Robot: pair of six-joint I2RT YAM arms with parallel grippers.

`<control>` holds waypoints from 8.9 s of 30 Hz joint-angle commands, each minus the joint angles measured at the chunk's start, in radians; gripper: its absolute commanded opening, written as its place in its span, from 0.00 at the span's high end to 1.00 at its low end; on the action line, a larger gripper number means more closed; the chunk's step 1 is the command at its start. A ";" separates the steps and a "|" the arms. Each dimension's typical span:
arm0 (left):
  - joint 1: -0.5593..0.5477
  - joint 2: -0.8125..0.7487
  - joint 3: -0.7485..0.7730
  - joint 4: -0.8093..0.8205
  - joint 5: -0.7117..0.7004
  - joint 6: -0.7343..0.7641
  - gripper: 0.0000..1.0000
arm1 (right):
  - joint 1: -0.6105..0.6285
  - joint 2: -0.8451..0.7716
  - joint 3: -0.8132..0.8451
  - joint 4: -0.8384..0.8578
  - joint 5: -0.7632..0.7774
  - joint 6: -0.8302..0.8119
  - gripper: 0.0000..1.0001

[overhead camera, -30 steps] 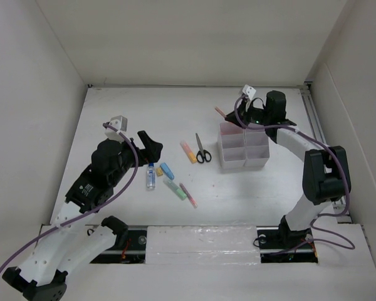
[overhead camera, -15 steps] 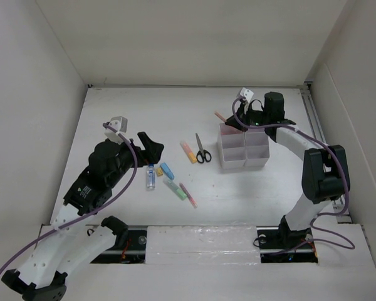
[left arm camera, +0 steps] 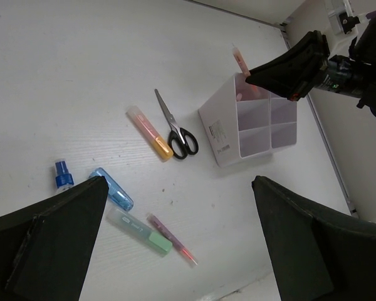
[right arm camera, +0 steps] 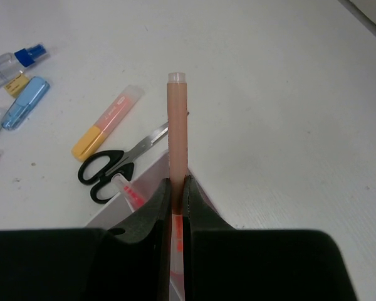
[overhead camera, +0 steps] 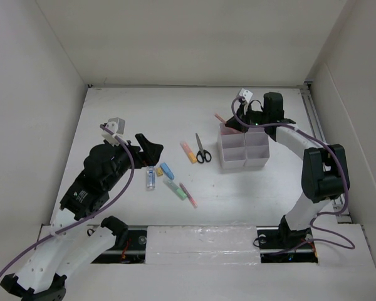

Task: Sort the stationery into containers
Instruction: Place the pen in the storage box, then pick up the pen from the center of the board, then place the pen in the storage box, then pick up the pen from the center of the board.

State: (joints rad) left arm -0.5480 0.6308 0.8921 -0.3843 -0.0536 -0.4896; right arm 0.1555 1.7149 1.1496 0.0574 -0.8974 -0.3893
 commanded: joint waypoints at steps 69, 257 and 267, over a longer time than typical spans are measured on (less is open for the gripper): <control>-0.001 0.093 0.021 -0.100 -0.310 -0.141 0.00 | 0.966 -0.017 -0.070 -0.254 1.207 0.773 0.53; -0.001 0.010 0.031 -0.143 -0.437 -0.172 0.00 | 0.676 0.330 0.283 -0.247 1.055 0.629 0.22; -0.001 -0.008 0.031 -0.143 -0.428 -0.172 0.00 | 0.627 0.419 0.344 -0.338 0.965 0.616 0.51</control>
State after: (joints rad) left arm -0.5480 0.6346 0.8944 -0.5507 -0.4816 -0.6712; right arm 0.8028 2.0869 1.4483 -0.2161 0.1104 0.2310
